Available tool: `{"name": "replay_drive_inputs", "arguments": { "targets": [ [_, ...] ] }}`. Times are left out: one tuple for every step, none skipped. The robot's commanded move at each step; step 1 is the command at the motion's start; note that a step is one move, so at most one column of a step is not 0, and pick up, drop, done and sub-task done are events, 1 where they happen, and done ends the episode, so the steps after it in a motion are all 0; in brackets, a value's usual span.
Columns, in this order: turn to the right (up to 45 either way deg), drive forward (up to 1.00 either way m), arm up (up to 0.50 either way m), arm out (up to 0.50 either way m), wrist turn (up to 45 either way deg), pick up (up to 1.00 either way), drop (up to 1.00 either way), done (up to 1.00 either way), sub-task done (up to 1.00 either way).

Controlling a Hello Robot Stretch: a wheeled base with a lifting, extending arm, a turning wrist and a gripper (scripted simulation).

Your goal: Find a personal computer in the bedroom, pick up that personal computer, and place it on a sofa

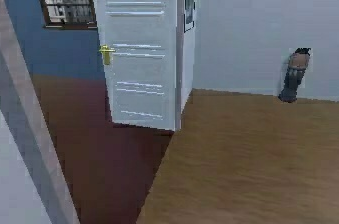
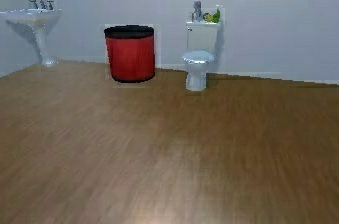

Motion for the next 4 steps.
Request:
{"name": "replay_drive_inputs", "arguments": {
  "targets": [
    [45.0, 0.0, 0.0, 0.0, 0.0, 0.0, 0.0, 0.0, 0.0],
    [45.0, 0.0, 0.0, 0.0, 0.0, 0.0, 0.0, 0.0, 0.0],
    [18.0, 0.0, 0.0, 0.0, 0.0, 0.0, 0.0, 0.0, 0.0],
    [0.0, 0.15, 0.0, 0.0, 0.0, 0.0, 0.0, 0.0, 0.0]
  ]
}}
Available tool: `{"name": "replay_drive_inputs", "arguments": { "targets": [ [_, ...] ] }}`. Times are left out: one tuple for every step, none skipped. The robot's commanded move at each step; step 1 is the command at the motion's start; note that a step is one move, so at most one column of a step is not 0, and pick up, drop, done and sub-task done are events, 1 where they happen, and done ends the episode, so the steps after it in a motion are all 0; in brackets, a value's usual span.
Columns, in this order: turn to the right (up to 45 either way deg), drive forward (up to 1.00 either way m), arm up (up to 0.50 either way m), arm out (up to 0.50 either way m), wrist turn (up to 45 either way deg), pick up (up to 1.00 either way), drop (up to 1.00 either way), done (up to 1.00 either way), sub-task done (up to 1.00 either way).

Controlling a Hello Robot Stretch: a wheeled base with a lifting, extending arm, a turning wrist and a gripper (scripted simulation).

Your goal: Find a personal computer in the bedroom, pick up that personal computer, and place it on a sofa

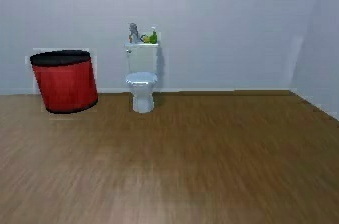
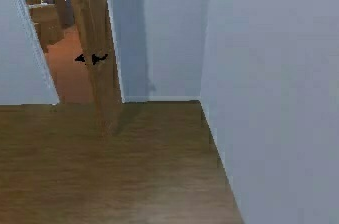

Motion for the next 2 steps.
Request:
{"name": "replay_drive_inputs", "arguments": {
  "targets": [
    [-45.0, 0.0, 0.0, 0.0, 0.0, 0.0, 0.0, 0.0, 0.0],
    [-39.0, 0.0, 0.0, 0.0, 0.0, 0.0, 0.0, 0.0, 0.0]
  ]
}}
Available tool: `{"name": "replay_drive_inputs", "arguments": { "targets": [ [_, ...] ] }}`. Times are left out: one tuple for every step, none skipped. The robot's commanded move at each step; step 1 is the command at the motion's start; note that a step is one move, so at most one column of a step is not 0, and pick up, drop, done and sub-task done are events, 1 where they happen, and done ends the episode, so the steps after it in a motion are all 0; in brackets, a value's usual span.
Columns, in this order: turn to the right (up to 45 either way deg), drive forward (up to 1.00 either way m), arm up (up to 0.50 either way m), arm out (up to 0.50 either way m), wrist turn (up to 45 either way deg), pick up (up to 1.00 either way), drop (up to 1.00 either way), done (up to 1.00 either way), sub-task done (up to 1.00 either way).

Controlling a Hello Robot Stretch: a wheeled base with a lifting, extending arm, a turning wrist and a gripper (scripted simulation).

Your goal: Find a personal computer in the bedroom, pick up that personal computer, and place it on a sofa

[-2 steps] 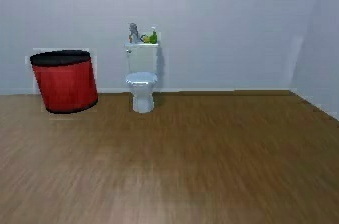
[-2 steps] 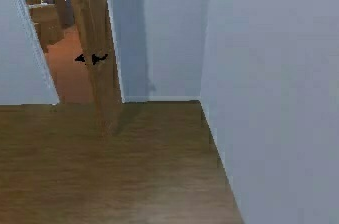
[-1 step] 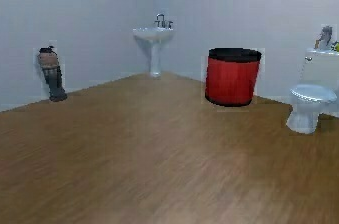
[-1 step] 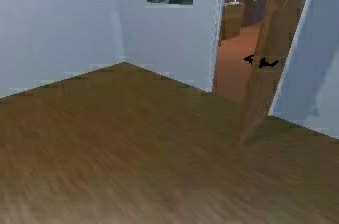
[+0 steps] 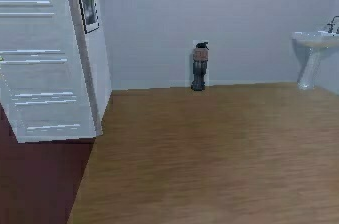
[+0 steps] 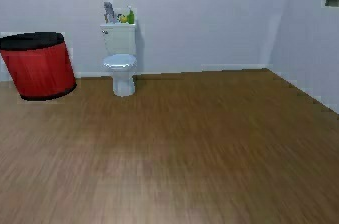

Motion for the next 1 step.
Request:
{"name": "replay_drive_inputs", "arguments": {
  "targets": [
    [0.0, 0.6, 0.0, 0.0, 0.0, 0.0, 0.0, 0.0, 0.0]
  ]
}}
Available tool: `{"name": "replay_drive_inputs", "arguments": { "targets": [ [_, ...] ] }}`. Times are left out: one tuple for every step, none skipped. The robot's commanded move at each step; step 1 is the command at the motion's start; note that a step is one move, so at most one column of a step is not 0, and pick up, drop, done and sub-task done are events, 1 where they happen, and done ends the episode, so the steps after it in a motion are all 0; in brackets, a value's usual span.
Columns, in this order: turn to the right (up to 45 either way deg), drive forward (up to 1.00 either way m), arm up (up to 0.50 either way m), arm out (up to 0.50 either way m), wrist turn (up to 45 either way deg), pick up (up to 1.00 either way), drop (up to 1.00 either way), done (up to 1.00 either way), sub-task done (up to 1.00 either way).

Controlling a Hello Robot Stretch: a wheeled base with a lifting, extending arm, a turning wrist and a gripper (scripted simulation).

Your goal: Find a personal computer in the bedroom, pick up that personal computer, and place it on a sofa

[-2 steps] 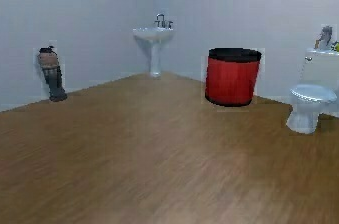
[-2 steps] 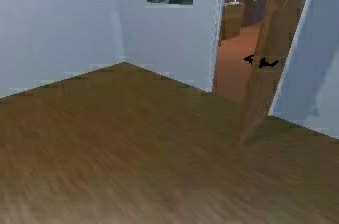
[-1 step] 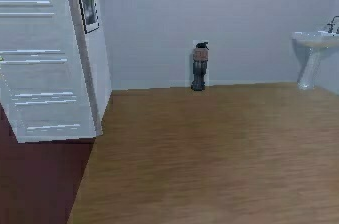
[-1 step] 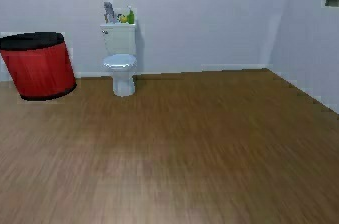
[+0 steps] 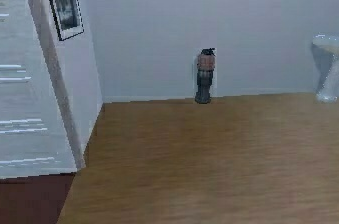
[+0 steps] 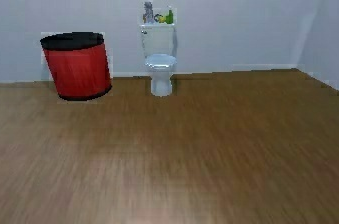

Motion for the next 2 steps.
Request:
{"name": "replay_drive_inputs", "arguments": {
  "targets": [
    [-45.0, 0.0, 0.0, 0.0, 0.0, 0.0, 0.0, 0.0, 0.0],
    [-6.0, 0.0, 0.0, 0.0, 0.0, 0.0, 0.0, 0.0, 0.0]
  ]
}}
